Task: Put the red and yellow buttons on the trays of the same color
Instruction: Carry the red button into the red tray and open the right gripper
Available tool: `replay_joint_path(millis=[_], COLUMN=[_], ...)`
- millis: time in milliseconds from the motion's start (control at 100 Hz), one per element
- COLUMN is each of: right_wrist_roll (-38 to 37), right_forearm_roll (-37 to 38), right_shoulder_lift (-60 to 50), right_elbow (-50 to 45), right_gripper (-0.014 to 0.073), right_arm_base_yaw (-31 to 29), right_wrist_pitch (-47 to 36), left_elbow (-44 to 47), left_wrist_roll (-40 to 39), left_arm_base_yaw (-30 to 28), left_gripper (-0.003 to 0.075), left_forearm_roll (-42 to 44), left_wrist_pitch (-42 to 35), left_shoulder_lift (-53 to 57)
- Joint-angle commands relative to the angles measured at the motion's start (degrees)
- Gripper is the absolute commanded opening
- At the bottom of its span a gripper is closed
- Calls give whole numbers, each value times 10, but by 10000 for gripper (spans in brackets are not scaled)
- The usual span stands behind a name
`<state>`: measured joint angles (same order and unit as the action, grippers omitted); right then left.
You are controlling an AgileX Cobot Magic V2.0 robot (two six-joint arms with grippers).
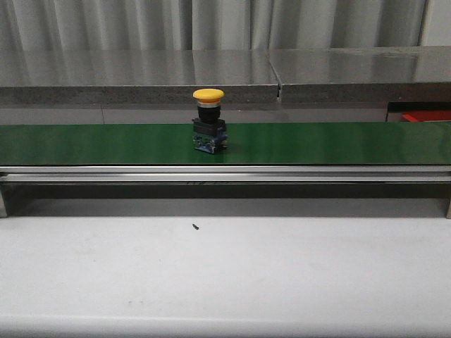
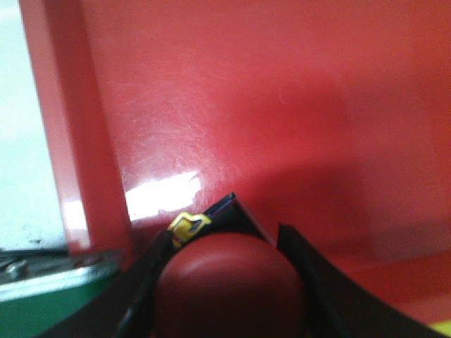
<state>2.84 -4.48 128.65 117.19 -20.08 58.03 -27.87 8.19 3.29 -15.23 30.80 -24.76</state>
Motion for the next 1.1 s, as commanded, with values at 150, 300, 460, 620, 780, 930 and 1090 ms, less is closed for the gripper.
replay_joint_path(millis=[150, 300, 460, 620, 780, 930, 1090], right_wrist_roll=[8, 8, 8, 8, 8, 8, 8], right_forearm_roll=[-1, -1, -1, 0, 2, 2, 2], right_shoulder_lift=[5, 18, 17, 14, 13, 0, -43], right_elbow=[25, 25, 25, 33, 66, 91, 90], right_gripper=[116, 122, 272, 541, 596, 596, 594], right_arm_base_yaw=[-3, -3, -3, -3, -3, -3, -3], right_wrist_pitch=[-25, -26, -26, -19, 1, 26, 26], left_elbow=[-15, -15, -15, -15, -15, -15, -15], left_wrist_roll=[-3, -3, -3, -3, -3, -3, -3], left_arm_base_yaw=[4, 4, 4, 4, 4, 4, 4], left_gripper=[-19, -19, -19, -19, -19, -19, -19], left_forearm_roll=[-11, -11, -11, -11, -11, -11, -11], left_wrist_pitch=[-43, -43, -43, -43, -43, -43, -43], left_shoulder_lift=[-3, -3, -3, -3, -3, -3, -3])
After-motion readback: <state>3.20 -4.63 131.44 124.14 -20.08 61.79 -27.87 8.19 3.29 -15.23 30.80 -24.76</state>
